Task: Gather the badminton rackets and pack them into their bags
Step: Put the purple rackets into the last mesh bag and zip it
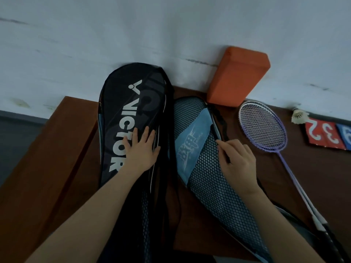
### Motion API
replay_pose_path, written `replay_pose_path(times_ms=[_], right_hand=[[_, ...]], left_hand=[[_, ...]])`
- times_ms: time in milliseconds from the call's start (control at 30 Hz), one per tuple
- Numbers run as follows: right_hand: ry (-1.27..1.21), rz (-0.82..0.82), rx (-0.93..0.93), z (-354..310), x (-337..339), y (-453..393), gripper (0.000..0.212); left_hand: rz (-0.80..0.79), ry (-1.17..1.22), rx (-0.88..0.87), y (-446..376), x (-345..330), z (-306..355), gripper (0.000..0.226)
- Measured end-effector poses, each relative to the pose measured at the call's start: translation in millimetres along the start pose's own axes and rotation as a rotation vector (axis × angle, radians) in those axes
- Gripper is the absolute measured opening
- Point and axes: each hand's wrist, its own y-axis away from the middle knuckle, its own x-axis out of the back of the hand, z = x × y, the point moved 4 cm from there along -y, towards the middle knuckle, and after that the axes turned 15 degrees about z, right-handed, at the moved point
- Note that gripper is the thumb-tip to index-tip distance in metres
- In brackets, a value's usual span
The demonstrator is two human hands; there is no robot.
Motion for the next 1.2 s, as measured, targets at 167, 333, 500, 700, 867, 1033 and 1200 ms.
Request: replay_pose_path(times_ms=[167,333,500,700,867,1033,1200], right_hand=[[0.075,0.047,-0.036,-4,39,11,0.02],[0.102,0.133,-0.136,8,74,7,0.022],[0.065,0.139,-0.254,31,81,17,0.027],[-0.144,0.023,-0.464,77,80,37,0.027],[-0.396,-0.056,-0.662,115,90,43,0.032],[-0.665,-0.142,-0.901,162,92,52,0.03],[-0.679,-0.231,-0.924,196,89,72,0.023]], left_hand=[[0.123,0.222,-0.113,8,27,48,0.07],[0.14,0.592,-0.341,30,55,141,0.057],[0.018,0.859,-0.383,36,50,192,0.055],[-0.192,0.988,-0.334,42,23,223,0.049],[-0.263,1.213,-0.055,43,12,264,0.035],[-0.027,1.112,0.149,48,3,301,0.022],[0.061,0.983,0.235,55,-1,329,0.011]])
